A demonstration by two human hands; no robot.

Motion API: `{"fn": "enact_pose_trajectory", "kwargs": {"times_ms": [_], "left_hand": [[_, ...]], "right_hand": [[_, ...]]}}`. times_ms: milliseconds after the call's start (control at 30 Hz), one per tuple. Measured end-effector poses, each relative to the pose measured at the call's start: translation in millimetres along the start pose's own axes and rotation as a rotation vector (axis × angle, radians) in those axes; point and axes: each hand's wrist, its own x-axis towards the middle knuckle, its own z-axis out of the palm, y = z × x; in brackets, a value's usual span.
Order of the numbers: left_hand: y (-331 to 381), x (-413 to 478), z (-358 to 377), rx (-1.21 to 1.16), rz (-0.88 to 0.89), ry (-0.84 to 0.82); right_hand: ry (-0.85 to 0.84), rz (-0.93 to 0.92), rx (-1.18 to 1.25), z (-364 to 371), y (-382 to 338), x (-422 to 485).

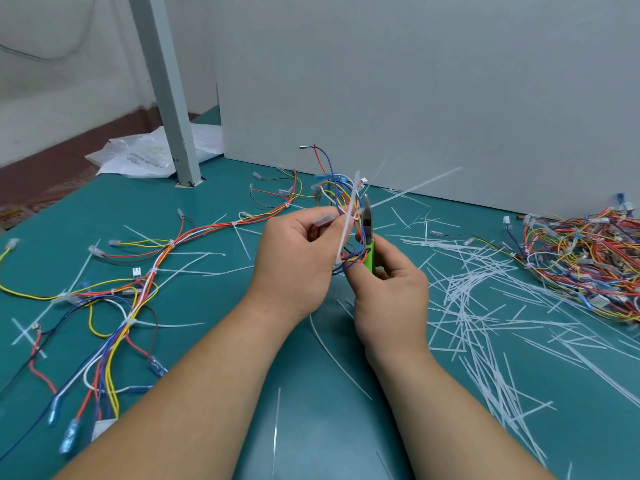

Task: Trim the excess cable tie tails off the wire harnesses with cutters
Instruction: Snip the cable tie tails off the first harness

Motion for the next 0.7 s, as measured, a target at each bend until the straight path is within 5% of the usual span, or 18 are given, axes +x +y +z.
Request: {"fn": "enact_pose_trajectory", "kwargs": {"times_ms": [700], "left_hand": [[4.3, -0.5, 5.4, -0.148, -0.063, 0.063]], "right_hand": [[0.059, -0.008, -0.076, 1.5, 3.5, -1.0]]}}
